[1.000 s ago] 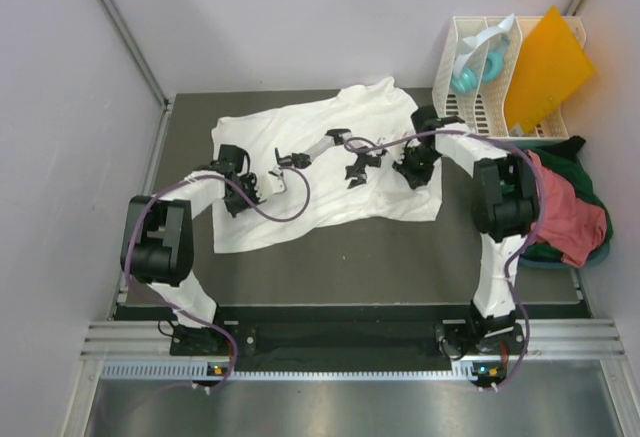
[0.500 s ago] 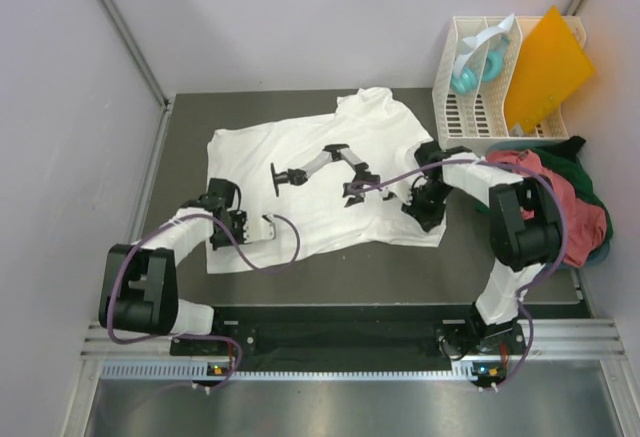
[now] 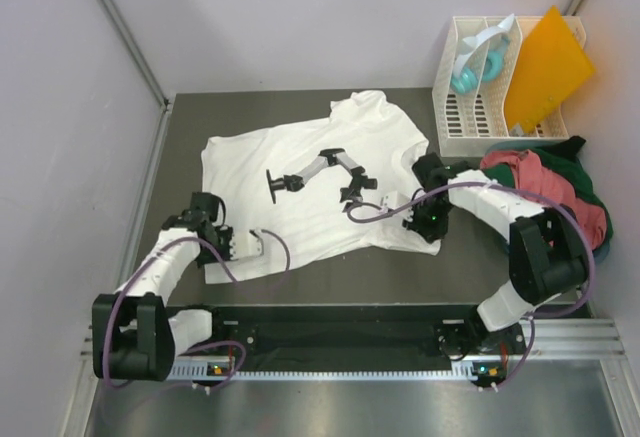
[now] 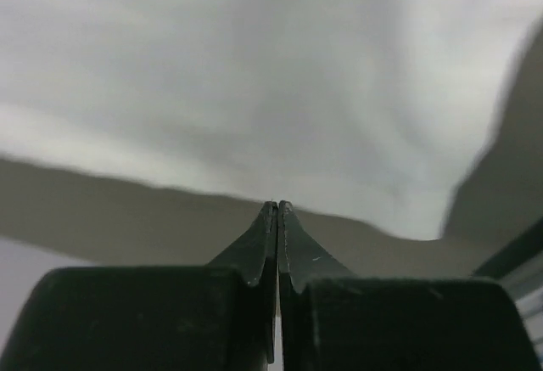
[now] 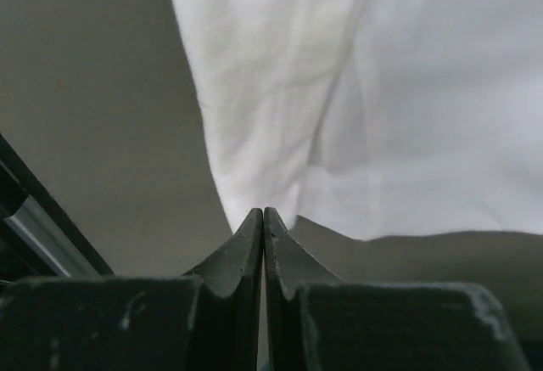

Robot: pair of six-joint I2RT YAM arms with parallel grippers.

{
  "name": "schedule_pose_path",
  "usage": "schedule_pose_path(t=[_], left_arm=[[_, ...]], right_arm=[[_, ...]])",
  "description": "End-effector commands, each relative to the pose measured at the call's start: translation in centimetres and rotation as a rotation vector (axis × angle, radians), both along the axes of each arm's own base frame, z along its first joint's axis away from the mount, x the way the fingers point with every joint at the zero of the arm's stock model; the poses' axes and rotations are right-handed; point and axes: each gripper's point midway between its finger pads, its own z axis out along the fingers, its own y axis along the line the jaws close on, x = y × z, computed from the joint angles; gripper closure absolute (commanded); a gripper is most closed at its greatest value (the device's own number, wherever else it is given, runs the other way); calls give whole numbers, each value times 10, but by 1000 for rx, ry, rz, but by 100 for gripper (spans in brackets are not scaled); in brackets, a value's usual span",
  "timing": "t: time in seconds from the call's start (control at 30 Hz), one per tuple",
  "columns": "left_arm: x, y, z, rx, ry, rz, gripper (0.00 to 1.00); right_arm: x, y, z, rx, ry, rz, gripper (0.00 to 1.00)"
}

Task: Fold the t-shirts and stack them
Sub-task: Flatten out the tshirt

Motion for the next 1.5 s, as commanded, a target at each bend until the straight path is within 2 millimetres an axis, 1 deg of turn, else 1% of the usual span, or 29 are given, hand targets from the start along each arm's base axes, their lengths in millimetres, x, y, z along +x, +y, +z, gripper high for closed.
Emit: schedule_pose_path(t=[0.0,0.07,0.1,0.13,0.17,0.2,0.23,0.27,0.3,0.33,0.37,0.4,0.43,0.47,0.5,0.53,0.57,0.6,0.63,0.67,0.7,0.83,0.97,1.1,1.13,1.17,1.23,1.3,1.47], left_arm=[[97,7,77,-139,-396,235,100],[135,12,118,-190,-559,312,100],[147,14,126,-200,-599,339,97],[169,17,147,-220,-706,358,93],[183,21,163,-234,-770,405,92],[196,24,159,-236,-776,433,87],[207,25,161,-243,-788,452,87],[222,25,176,-266,-810,477,89],[235,26,154,-262,-745,503,90],[245,27,148,-264,-730,521,94],[260,27,156,-274,-734,533,97],[271,28,131,-261,-673,547,100],[279,34,127,-237,-672,569,100],[293,35,133,-243,-698,585,100],[304,37,115,-233,-682,590,100],[311,39,110,-228,-685,591,100],[321,40,111,-226,-701,587,99],[330,41,99,-220,-698,592,99],[335,44,95,-206,-700,599,99],[345,47,90,-193,-708,600,100],[353,49,92,-192,-731,601,100],[380,55,99,-176,-813,601,100],[394,52,83,-200,-775,616,100],[399,37,64,-264,-673,601,100],[402,35,67,-275,-668,595,100],[398,26,52,-304,-604,589,100],[400,16,50,-354,-566,579,100],[397,10,35,-374,-506,581,100],[401,11,13,-366,-464,616,100]], right_arm=[[63,20,63,88,-301,-39,90],[93,28,95,127,-416,-87,77],[114,34,109,155,-491,-112,74],[128,36,112,156,-513,-164,71],[150,40,134,184,-579,-193,67],[172,43,145,207,-639,-224,68],[188,47,132,207,-612,-270,72],[214,49,157,245,-666,-300,85],[229,51,158,259,-662,-341,95],[248,55,129,242,-606,-364,100],[277,56,158,285,-667,-387,100],[288,56,153,284,-644,-402,100],[305,59,119,268,-584,-424,100],[331,59,145,304,-655,-432,100],[342,59,142,303,-664,-441,88],[357,60,116,285,-648,-448,78],[369,59,123,299,-686,-449,71],[383,59,114,300,-718,-442,72],[388,56,107,284,-736,-450,78],[396,58,106,292,-767,-446,97],[400,57,98,284,-774,-443,100],[409,51,82,253,-806,-456,100],[410,50,61,227,-787,-452,100],[408,47,41,185,-772,-447,100],[406,47,37,175,-765,-445,100],[406,47,36,172,-769,-446,100],[405,48,28,166,-756,-439,100],[405,43,22,125,-764,-447,100],[403,48,11,88,-764,-413,100]])
